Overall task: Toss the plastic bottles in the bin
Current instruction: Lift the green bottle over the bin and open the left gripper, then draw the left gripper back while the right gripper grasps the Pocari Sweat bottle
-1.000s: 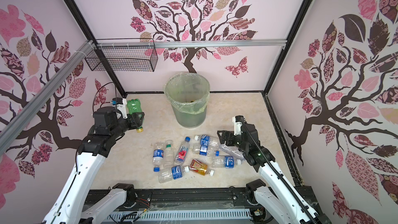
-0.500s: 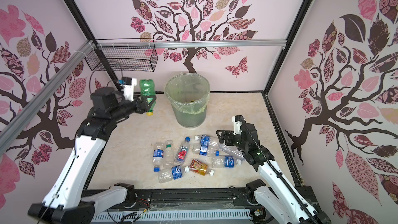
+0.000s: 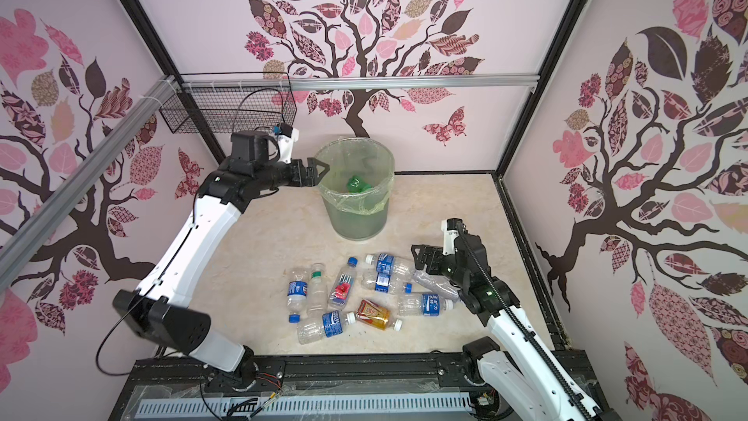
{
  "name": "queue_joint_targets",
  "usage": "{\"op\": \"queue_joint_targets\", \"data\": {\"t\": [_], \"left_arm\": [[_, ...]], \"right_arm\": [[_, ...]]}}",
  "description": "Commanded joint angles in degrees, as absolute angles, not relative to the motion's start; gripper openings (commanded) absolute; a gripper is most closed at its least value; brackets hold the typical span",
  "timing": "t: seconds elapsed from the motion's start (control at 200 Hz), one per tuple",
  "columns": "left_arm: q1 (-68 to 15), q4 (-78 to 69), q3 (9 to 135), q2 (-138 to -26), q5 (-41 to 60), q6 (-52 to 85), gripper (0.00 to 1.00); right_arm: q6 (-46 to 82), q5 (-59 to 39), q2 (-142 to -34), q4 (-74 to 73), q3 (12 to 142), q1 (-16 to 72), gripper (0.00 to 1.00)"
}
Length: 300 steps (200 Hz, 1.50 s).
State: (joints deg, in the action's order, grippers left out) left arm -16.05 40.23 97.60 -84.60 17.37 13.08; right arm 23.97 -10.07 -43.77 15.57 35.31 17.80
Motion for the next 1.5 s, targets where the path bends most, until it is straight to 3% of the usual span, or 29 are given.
{"op": "queue_joint_targets", "data": {"t": [0.0, 0.3, 0.455, 0.575, 0.815, 1.111, 1.496], "left_arm": [[-13.97, 38.19, 89.52, -74.3, 15.4, 11.73, 0.98], [-9.14, 39.71, 65.57, -52.59, 9.05, 10.32, 0.98], [-9.14, 40.63, 57.79, -45.2, 6.56, 11.19, 0.98], [-9.09, 38.28, 51.33, -41.12, 4.57, 14.29, 0.98], [-9.08, 34.56, 48.25, -41.68, 3.44, 17.75, 0.98], [-9.05, 34.84, 47.55, -40.3, 1.75, 16.61, 0.98], [-9.05, 35.05, 47.81, -41.82, 0.58, 16.09, 0.98]], "right_arm": [[22.92, -10.37, -44.85, 15.99, 36.27, 17.58, 0.92], [6.73, -17.94, -62.79, 22.82, 50.45, 17.99, 0.91], [-2.66, -15.36, -67.18, 25.75, 53.13, 20.69, 0.91], [-10.05, -7.72, -71.65, 26.73, 54.45, 25.28, 0.91], [-13.14, -14.22, -81.78, 26.72, 57.36, 25.84, 0.88], [-8.11, -18.81, -90.62, 21.25, 57.67, 26.0, 0.83], [-5.05, -18.15, -96.47, 18.17, 56.84, 25.93, 0.77]]}}
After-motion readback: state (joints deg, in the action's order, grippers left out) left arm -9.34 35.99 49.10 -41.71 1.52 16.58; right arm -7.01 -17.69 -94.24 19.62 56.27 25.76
